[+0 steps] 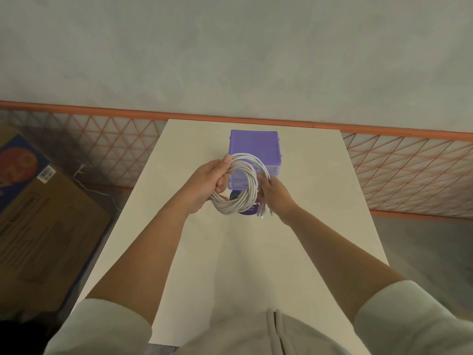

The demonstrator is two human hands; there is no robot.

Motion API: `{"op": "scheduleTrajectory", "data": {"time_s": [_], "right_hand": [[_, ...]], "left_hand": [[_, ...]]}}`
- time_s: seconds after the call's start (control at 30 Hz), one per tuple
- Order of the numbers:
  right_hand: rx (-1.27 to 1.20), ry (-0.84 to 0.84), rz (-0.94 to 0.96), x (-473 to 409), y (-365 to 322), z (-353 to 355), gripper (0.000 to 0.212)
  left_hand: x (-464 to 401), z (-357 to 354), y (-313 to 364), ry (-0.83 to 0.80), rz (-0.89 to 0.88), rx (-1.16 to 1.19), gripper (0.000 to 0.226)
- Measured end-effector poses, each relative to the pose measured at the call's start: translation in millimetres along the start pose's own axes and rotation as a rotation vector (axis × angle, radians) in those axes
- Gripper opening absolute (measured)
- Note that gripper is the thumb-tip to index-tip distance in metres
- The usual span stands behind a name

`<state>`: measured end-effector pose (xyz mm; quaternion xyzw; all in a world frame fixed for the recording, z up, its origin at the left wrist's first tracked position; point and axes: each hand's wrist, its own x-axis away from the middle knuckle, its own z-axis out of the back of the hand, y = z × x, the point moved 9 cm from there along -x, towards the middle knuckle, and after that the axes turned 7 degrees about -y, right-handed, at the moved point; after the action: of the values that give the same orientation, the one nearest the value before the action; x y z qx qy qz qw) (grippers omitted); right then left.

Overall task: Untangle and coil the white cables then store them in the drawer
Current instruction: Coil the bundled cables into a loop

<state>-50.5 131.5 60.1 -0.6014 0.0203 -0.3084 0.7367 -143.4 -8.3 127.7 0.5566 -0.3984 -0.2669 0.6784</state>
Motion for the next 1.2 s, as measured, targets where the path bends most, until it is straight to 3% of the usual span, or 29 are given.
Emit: {"op": "scheduleTrajectory", "data": {"time_s": [0.17, 0.27, 0.43, 0.6, 0.77, 0.87, 1.0, 1.2], "right_hand": [[0.087, 0.126, 0.068, 4.8, 3.8, 7.4, 0.037], [0.236, 0.101, 0.098, 9.3, 10.4, 2.3, 0.026], [0.4, 0.029, 0.017, 14.3, 33.5, -4.3, 0.035], [0.103, -0.015, -0.103, 9.1, 34.9, -3.8, 0.035], [-0.01, -0.1, -0.057, 9.6, 25.1, -10.6, 0.032], [0.21, -0.074, -0.071, 11.1, 31.3, -10.2, 0.024], [0.735, -0.029, -0.087, 10.3, 37.8, -3.3, 0.04], [0.288, 0.123, -0.056, 8.7, 27.3, 24.0, 0.022]], "left_hand": [[1.4, 9.2, -6.6, 0.038, 0.023, 0.122, 0.044], [0.9, 14.4, -9.1, 0.075, 0.022, 0.153, 0.047], [0.9, 15.2, -12.6, 0.099, 0.018, 0.131, 0.049], [2.1, 15.7, -13.5, 0.096, 0.027, 0.057, 0.047], [5.8, 13.0, -11.4, 0.076, 0.026, 0.059, 0.046], [6.6, 12.0, -12.1, 0.064, 0.021, 0.031, 0.048], [6.1, 7.7, -15.4, 0.043, 0.025, -0.04, 0.051], [6.4, 2.7, -16.9, 0.013, 0.028, -0.063, 0.047]]}}
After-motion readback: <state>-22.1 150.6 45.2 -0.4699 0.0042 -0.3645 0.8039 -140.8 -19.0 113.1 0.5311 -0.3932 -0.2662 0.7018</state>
